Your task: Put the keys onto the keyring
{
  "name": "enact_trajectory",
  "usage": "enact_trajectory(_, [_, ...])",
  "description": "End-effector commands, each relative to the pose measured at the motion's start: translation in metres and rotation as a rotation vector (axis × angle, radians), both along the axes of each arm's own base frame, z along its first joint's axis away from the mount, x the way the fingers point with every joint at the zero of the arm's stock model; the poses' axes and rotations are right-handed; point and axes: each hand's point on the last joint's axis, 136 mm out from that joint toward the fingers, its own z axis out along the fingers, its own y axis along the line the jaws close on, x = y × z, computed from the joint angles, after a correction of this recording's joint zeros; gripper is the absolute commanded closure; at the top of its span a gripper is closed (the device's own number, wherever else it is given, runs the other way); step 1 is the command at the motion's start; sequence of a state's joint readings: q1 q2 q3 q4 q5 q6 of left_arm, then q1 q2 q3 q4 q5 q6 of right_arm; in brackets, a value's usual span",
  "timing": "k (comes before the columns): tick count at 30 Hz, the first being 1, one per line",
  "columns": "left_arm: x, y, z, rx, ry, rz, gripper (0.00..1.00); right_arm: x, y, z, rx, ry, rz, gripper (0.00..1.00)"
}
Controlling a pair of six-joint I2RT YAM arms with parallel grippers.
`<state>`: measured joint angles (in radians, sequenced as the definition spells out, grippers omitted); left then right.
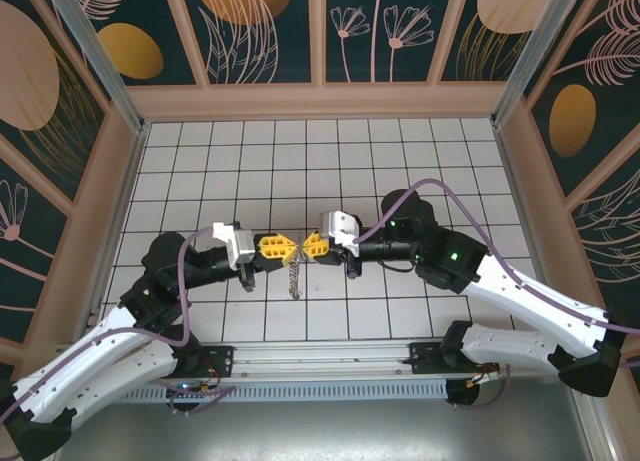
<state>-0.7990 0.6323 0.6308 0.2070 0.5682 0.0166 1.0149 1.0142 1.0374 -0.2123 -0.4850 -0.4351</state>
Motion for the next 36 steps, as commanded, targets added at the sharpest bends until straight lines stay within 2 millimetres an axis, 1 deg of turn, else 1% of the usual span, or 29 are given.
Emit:
enact_trajectory(1, [-0.011,0.006,0.028,-0.102,-0.07,-0.027,1.0,-0.002,0.001,-0.003,0.014,0.021,0.011,0.94])
enact_trajectory(10, [-0.014,0.004,0.032,-0.111,-0.085,-0.049,1.0,0.003,-0.002,-0.004,0.025,0.038,-0.002,0.96])
enact_trajectory(17, [-0.017,0.0,0.031,-0.101,-0.081,-0.083,1.0,0.004,0.002,0.002,0.044,0.029,0.015,0.96])
enact_trajectory(19, [-0.02,-0.002,0.031,-0.09,-0.08,-0.109,1.0,0.005,0.003,0.001,0.044,0.029,0.021,0.95])
enact_trajectory(26, [-0.02,-0.004,0.031,-0.071,-0.08,-0.115,1.0,0.005,0.006,0.002,0.05,0.03,0.034,0.92])
enact_trajectory(33, [-0.021,-0.006,0.03,-0.071,-0.076,-0.132,1.0,0.007,0.006,0.011,0.097,0.018,0.036,0.92])
enact_trajectory(36, [-0.023,-0.006,0.029,-0.069,-0.073,-0.144,1.0,0.007,0.007,0.015,0.119,0.014,0.042,0.89])
